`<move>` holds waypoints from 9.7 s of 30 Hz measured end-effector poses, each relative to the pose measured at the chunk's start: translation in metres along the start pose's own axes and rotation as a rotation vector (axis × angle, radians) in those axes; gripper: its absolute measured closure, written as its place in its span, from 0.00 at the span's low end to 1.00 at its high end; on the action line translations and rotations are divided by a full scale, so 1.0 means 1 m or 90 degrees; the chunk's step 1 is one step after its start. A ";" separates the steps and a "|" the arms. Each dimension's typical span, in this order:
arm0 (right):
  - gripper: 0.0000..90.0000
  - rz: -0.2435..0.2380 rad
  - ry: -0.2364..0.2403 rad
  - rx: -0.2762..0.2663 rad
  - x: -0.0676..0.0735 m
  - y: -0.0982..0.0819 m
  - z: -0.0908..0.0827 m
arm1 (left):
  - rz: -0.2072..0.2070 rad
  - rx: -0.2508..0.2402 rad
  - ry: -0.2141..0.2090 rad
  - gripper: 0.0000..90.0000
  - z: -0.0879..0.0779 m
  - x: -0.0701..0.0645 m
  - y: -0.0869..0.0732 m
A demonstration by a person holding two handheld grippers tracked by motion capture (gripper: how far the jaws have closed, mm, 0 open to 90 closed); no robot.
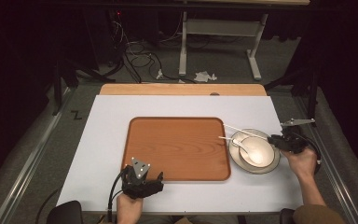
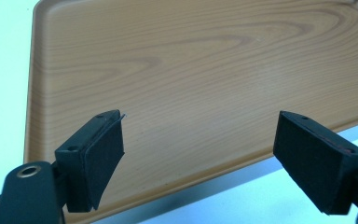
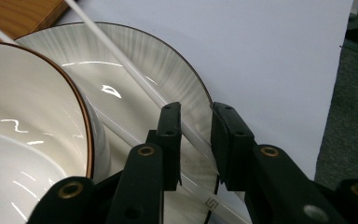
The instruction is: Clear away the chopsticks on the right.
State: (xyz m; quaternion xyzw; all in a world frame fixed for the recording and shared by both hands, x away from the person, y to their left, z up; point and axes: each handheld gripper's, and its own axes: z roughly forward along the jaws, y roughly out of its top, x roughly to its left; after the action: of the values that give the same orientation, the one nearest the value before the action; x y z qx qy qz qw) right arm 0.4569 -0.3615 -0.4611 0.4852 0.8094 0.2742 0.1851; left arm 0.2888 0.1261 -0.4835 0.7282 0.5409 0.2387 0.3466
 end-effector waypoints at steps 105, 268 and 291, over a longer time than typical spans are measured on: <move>0.94 -0.157 0.102 -0.109 0.146 -0.025 -0.075 | 0.085 -0.001 -0.102 0.18 0.032 -0.029 0.029; 0.71 0.040 -0.060 -0.032 0.029 -0.045 -0.044 | 0.084 0.011 -0.096 0.18 0.031 -0.027 0.026; 0.71 -0.007 -0.094 0.032 0.025 -0.031 -0.015 | 0.066 0.010 -0.076 0.18 0.026 -0.021 0.021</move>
State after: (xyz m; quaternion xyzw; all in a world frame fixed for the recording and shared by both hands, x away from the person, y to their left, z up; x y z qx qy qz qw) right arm 0.4159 -0.3551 -0.4694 0.5039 0.8029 0.2161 0.2340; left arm 0.3138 0.0961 -0.4838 0.7707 0.4829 0.2083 0.3598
